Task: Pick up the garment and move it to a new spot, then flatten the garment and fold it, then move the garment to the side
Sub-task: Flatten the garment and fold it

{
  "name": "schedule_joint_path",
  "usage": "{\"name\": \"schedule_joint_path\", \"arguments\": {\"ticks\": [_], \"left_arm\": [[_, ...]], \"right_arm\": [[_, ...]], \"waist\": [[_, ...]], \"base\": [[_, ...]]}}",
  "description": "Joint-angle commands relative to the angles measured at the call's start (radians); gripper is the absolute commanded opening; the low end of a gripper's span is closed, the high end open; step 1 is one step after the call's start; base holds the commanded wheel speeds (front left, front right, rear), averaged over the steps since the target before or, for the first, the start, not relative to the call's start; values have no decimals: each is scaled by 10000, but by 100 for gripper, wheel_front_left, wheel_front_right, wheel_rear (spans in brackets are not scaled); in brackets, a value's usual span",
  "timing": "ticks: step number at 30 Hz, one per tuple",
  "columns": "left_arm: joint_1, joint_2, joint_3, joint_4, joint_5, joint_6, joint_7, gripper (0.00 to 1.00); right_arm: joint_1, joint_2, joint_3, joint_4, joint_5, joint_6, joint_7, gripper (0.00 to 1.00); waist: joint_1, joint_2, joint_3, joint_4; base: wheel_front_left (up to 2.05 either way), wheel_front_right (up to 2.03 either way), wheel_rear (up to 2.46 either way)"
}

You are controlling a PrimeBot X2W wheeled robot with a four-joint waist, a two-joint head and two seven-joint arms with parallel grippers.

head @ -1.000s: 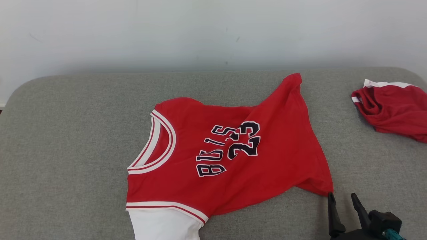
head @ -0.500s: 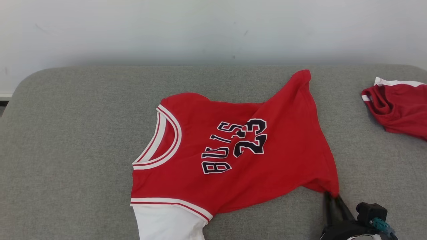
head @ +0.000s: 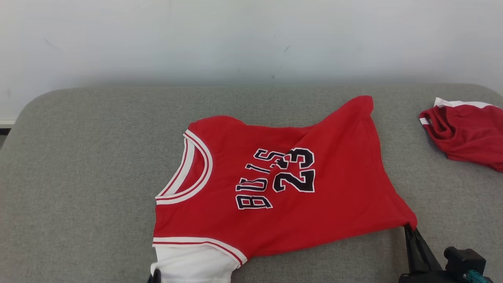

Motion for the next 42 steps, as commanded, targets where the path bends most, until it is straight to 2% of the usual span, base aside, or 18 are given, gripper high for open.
{"name": "schedule_joint_path", "arguments": {"ticks": [1, 6, 10, 14, 16, 19, 26, 28, 34, 42], "left_arm": [[66, -7, 169, -344, 124, 16, -28, 0], [-648, 155, 761, -1472, 623, -166, -28, 0], [-1909, 689, 750, -1891, 792, -322, 50, 0], [-3898, 1464, 426, -2069, 1024, -441, 694, 0], [-4463, 1614, 336, -2057, 964, -437, 936, 0], [-6403, 2337, 8, -1841, 1143, -498, 1611, 0], [-11230, 3187, -919, -639, 332, -496, 2717, 0], [-12534, 3517, -1449, -289, 420, -500, 2894, 0], [-16062, 3879, -2028, 1290, 26, -498, 3086, 0], [-19688, 3852, -2882, 3028, 109, -501, 2717, 0]], "right_arm": [[102, -150, 133, -253, 99, -28, 4, 0], [-231, -671, 819, -1064, 436, -28, 4, 0], [-1143, -1120, 1482, -1417, 609, -28, 3, 0], [-2605, -1671, 2080, -1259, 865, -28, 23, 0], [-3076, -1820, 2217, -1191, 952, -28, 101, 0], [-4660, -2092, 2618, -1010, 1452, -28, 493, 0], [-8909, -2707, 3313, -448, 2588, -28, 1726, 0], [-10084, -2644, 3288, -72, 3076, -28, 2067, 0], [-13405, -2475, 3296, 1239, 3786, -28, 2757, 0], [-16655, -1991, 3693, 2833, 3796, -26, 2742, 0]], "waist": [[0, -2, 5, -55], [0, -2, 53, -294], [0, -2, 244, -461], [0, -2, 717, -573], [0, -2, 891, -578], [0, -2, 1550, -634], [0, -2, 3346, -801], [0, -2, 3797, -898], [0, -2, 4903, -1143], [0, -2, 5607, -1309]], "base": [[0, 0, 0], [0, 0, 0], [0, 0, 0], [0, 0, 0], [0, 0, 0], [0, 0, 0], [0, 0, 0], [0, 0, 0], [0, 0, 0], [0, 0, 0]]}}
